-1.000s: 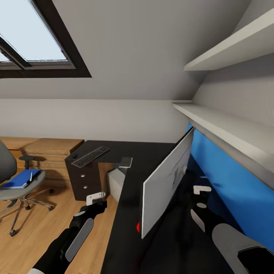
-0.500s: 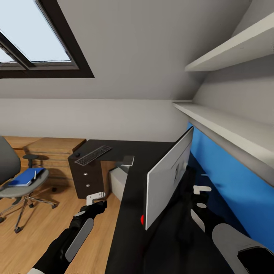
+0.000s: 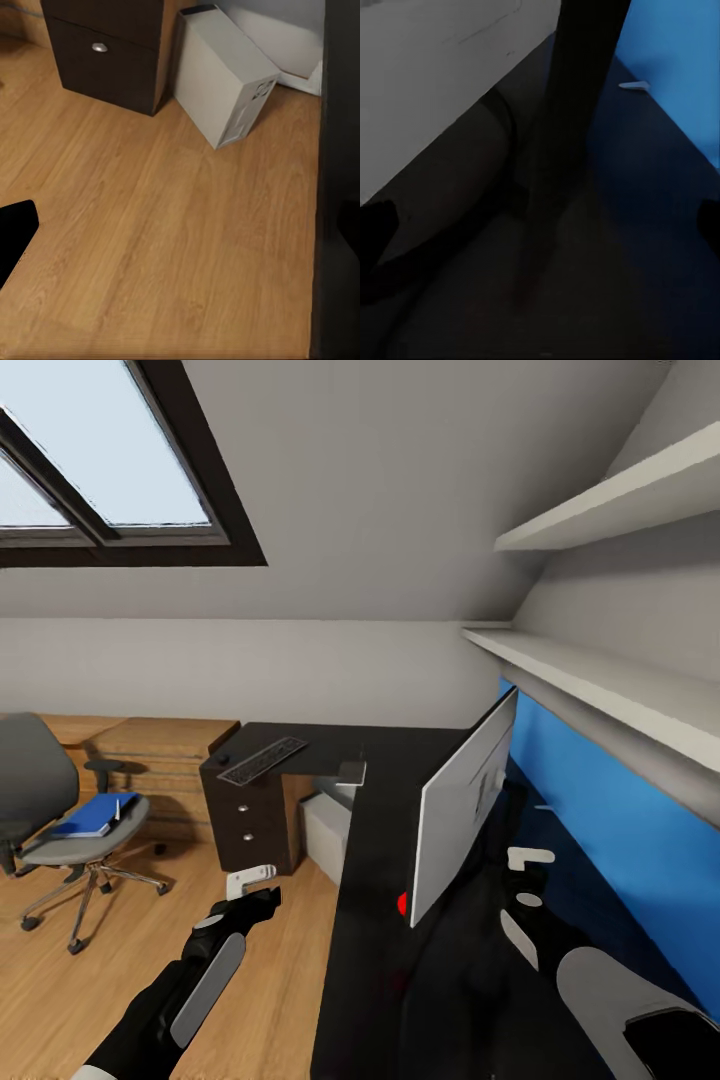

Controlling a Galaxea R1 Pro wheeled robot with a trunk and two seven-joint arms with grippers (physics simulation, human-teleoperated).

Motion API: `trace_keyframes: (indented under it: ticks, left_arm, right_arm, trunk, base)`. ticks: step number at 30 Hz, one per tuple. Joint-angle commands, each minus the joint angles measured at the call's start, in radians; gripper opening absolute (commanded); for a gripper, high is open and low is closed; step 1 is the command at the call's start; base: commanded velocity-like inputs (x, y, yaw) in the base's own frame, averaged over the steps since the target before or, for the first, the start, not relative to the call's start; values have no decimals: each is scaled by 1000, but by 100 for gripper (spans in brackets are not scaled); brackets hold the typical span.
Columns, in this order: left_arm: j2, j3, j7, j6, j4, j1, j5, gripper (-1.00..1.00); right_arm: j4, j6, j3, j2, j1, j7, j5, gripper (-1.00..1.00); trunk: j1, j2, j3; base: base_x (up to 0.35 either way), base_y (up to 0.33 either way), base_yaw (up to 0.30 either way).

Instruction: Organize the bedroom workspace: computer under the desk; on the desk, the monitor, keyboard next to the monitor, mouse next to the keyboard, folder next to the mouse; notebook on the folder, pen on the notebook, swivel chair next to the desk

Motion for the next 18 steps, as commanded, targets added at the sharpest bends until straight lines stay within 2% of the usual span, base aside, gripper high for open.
trace_keyframes:
  ticks: [1, 10, 18]
  left_arm:
    - [1, -3, 9, 1, -1, -1, 9, 100]
    - [1, -3, 9, 1, 3, -1, 9, 100]
    - [2, -2, 9, 1, 6, -1, 9, 100]
  right_arm:
    - [0, -4, 8, 0, -1, -5, -11, 100]
    - [-3, -7, 9, 0, -1, -4, -11, 100]
    - [-82, -23, 3, -1, 1, -7, -11, 100]
  trunk:
    - [0, -1, -2]
    - [0, -1, -2]
    - [0, -1, -2]
  base:
    - [-229, 233, 0]
    - [-231, 238, 0]
    - [-231, 241, 0]
